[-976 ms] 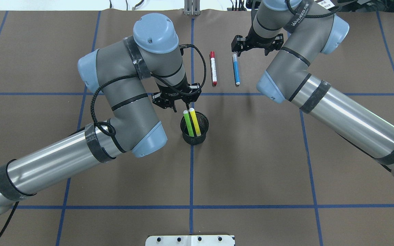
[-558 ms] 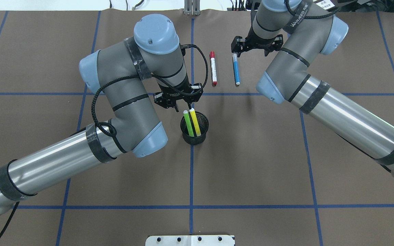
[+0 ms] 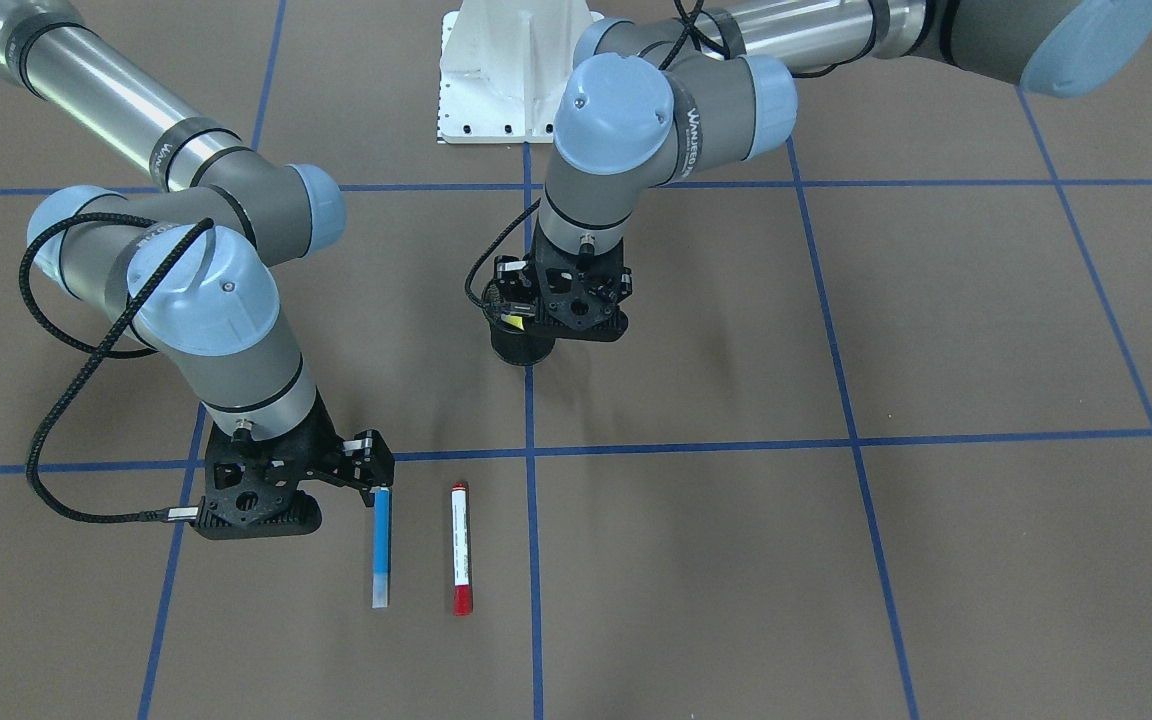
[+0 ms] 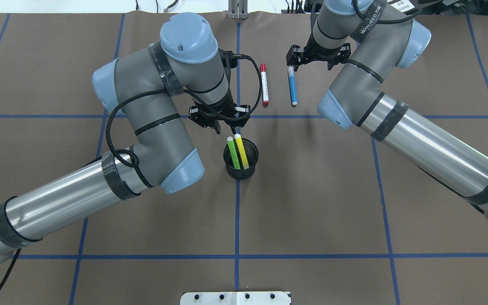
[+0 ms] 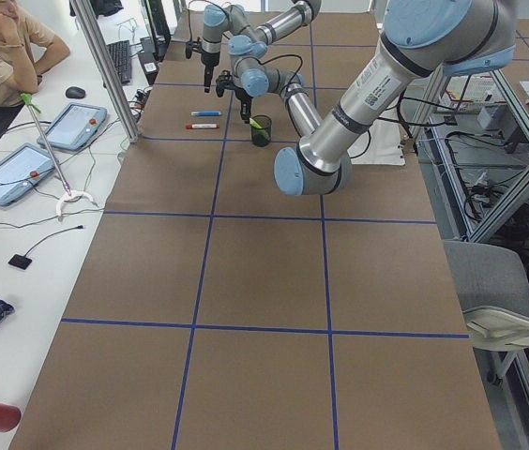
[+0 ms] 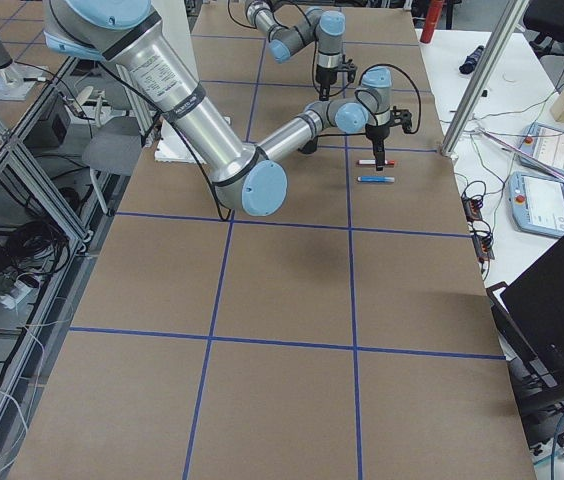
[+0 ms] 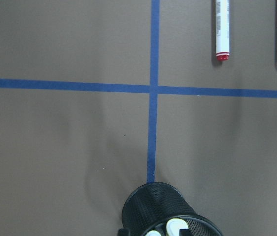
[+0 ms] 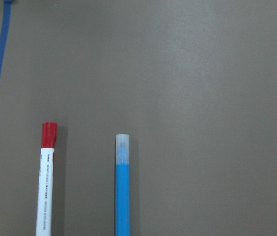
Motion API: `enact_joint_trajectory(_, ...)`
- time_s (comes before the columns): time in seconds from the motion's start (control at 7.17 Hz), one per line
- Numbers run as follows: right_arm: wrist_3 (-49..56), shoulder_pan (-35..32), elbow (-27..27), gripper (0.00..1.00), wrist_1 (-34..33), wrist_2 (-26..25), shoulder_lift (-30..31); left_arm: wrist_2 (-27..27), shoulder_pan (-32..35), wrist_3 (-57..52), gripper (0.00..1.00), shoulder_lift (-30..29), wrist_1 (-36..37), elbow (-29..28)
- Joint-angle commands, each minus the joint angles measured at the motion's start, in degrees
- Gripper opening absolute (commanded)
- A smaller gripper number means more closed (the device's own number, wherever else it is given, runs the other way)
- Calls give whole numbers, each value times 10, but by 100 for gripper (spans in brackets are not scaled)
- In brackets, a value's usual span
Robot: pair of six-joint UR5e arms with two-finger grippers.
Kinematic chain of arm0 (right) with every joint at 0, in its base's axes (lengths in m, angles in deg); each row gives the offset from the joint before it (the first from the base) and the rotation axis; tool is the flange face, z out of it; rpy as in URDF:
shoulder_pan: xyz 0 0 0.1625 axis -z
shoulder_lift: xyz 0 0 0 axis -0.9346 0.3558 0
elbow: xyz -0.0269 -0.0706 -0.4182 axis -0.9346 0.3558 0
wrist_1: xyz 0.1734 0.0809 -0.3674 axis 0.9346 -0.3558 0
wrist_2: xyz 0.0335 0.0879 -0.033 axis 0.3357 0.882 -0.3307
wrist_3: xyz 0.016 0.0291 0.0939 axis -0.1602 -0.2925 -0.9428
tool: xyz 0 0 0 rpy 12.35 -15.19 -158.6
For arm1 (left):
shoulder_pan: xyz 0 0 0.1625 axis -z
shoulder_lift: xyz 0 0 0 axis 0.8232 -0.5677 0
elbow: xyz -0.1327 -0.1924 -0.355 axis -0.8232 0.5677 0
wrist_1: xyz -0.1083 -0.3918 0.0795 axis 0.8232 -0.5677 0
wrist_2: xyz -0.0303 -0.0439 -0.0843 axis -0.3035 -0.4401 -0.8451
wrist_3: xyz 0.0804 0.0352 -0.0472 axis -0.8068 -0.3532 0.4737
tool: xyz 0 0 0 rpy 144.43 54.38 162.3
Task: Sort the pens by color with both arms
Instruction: 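Lower the left gripper over the green and yellow highlighters in the cup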
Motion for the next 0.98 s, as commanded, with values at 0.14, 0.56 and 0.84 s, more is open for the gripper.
enact_joint_trajectory(0.14,-1,0,2,99,0,-1,0,-6,14,-236,51,19,-1,6)
enact_joint_trajectory(0.56,-2,0,2,99,0,-1,0,-80,15,-261,51,23,-27,7)
enact_joint_trajectory(0.84,-2,0,2,99,1,-1,4,-80,14,-262,51,35,-71,2)
